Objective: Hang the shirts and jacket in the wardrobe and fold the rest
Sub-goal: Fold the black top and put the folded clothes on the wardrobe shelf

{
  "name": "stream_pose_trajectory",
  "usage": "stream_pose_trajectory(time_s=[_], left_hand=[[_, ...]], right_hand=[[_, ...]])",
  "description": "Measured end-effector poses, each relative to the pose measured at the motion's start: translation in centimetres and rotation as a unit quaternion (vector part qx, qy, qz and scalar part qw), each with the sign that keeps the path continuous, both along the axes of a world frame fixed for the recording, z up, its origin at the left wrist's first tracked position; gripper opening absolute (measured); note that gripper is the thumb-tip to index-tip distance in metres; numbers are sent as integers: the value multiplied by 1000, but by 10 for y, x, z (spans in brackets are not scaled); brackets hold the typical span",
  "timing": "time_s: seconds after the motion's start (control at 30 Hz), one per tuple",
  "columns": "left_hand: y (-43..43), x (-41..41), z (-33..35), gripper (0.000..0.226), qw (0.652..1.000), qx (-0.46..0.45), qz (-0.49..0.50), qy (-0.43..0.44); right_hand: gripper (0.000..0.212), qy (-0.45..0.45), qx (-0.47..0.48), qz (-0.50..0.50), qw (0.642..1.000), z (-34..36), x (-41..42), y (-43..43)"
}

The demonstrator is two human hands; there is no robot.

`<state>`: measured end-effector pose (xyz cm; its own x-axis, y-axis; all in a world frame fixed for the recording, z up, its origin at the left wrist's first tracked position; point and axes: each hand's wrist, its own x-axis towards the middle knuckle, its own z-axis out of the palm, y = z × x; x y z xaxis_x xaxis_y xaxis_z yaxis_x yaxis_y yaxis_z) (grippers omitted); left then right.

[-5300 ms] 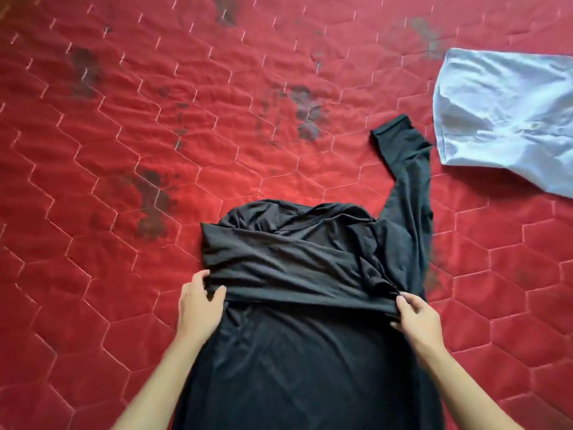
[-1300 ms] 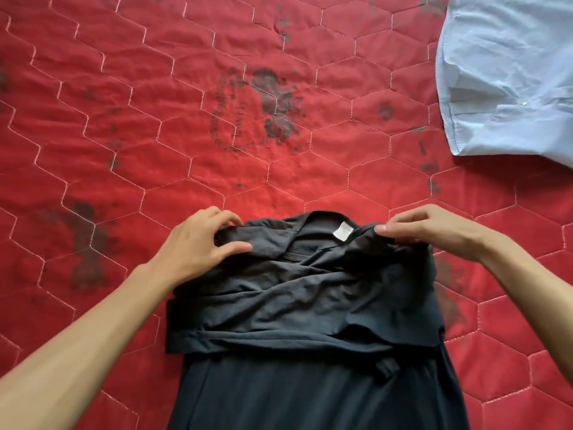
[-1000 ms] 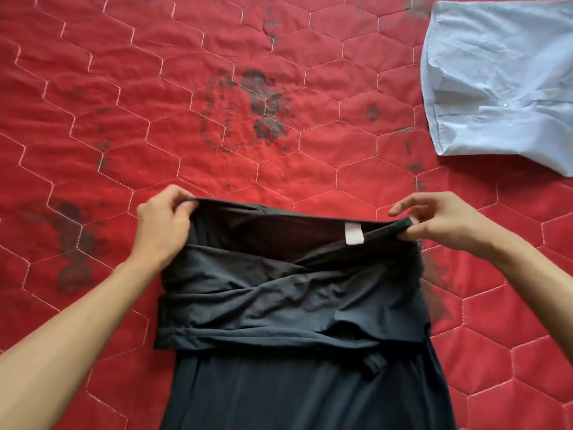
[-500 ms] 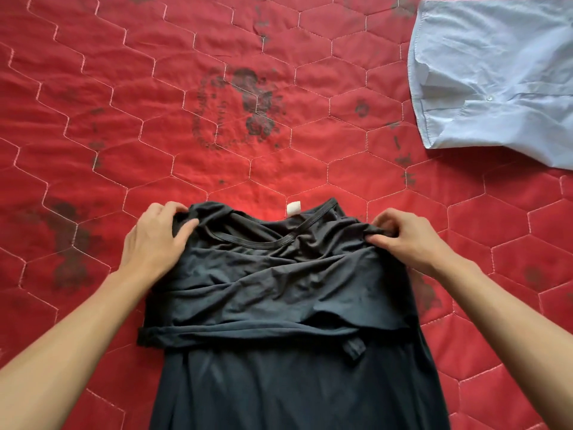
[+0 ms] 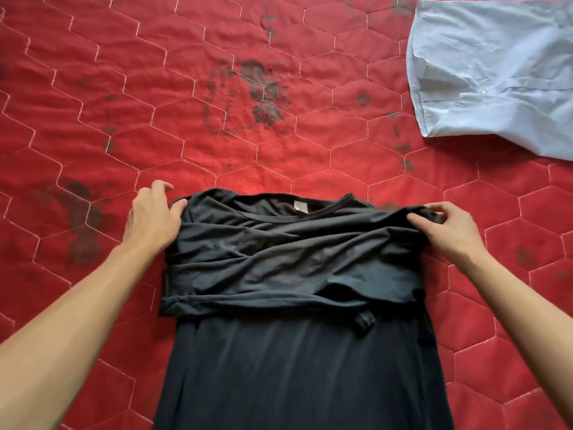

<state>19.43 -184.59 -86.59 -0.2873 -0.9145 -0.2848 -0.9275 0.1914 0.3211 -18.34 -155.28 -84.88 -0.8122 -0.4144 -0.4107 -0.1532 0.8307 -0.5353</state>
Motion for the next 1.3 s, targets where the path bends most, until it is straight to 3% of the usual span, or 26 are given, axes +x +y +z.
stream_pose_trajectory(time_s=[0.13,0.33,0.4,0.5,0.57,0.7,0.8,1.07,1.17,1.3], left_hand=[[66,42,8,47,998,-2,65,17],[177,111,14,48,982,137,129,33],[208,125,14,57,976,176,121,29],[253,140,17,77,970,230,71,-13],[279,151,23,67,962,264,62,-28],[322,185,28,41,940,338,29,-27],[349,212,29,34,926,376,20,-14],[404,281,16,22,902,430,48,8],[419,290,19,20,912,407,51,16],[431,291,36,16,932,350,80,50]], right_hand=[[36,-15,-30,-45,998,1,38,46],[30,-126,39,-6,991,9,124,145],[23,-160,71,26,984,16,150,171],[28,-154,121,66,978,20,185,209],[27,-148,167,70,972,21,204,236],[51,-132,229,84,961,23,239,291],[39,-132,247,78,957,29,261,326],[27,-249,183,58,949,27,281,399],[11,-256,138,31,956,24,283,417],[20,-260,48,-2,964,36,282,427]])
